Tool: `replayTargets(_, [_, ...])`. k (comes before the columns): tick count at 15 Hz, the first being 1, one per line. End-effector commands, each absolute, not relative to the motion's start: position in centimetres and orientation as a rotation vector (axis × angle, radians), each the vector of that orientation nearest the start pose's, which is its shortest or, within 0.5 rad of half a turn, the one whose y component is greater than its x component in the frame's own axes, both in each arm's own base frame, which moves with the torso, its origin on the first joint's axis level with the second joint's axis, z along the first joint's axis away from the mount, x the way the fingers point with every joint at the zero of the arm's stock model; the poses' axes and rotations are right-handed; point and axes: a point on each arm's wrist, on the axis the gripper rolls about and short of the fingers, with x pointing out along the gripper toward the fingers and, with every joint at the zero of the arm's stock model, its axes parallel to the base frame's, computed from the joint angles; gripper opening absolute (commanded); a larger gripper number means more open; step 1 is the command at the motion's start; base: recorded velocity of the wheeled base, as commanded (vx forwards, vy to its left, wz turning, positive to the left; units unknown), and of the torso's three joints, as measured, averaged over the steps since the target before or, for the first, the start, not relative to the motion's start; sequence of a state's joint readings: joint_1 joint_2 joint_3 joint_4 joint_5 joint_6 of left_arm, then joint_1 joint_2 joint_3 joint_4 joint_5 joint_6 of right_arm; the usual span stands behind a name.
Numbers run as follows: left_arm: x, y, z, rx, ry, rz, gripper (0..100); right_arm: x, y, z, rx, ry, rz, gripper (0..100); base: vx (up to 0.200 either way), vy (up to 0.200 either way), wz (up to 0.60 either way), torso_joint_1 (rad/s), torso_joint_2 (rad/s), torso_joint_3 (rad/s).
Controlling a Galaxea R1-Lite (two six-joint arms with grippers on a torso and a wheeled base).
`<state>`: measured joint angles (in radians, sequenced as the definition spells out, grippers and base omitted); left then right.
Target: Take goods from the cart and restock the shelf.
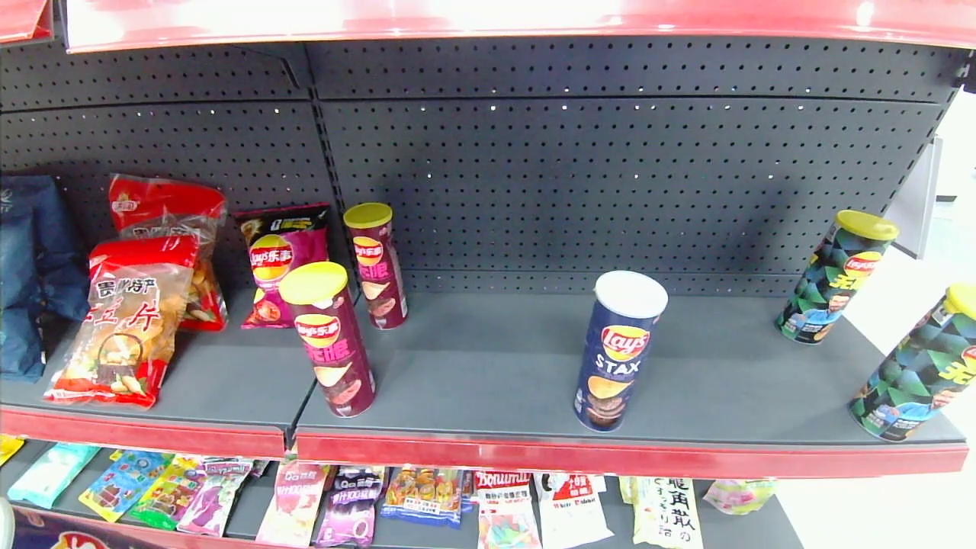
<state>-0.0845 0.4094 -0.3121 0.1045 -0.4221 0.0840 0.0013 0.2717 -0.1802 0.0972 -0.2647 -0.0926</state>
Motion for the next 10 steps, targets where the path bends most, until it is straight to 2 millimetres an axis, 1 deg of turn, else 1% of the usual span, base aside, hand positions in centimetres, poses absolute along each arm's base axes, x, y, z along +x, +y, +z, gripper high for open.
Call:
replayTargets(1, [0.43,-0.96,15.68,0.047,0.185,-0.514,0,-3.08,-0.35,8.62,-0.116,0.057,-0.144,100,0.0,0.0,0.0,0.0,0.0,0.0])
replayTargets(3, [0.32,-0.96,15.55,0.047,0.182,-0.514,0,-3.09,-0.32,8.68,-0.095,0.052,-0.134,100,0.0,0.0,0.0,0.0,0.0,0.0])
replayTargets(6, [0.38,-0.97,15.68,0.047,0.182,-0.517,0,-2.99,-0.02,8.54,-0.046,0.045,-0.002,100,0.0,0.0,0.0,0.0,0.0,0.0])
replayTargets(7, [0.39,-0.97,15.55,0.046,0.186,-0.519,0,-2.94,-0.01,8.51,-0.012,0.051,0.006,100,0.0,0.0,0.0,0.0,0.0,0.0])
replayTargets(10, [0.23,-0.98,15.07,0.044,0.19,-0.528,0,-2.9,-0.01,8.49,0.006,0.034,0.001,100,0.0,0.0,0.0,0.0,0.0,0.0])
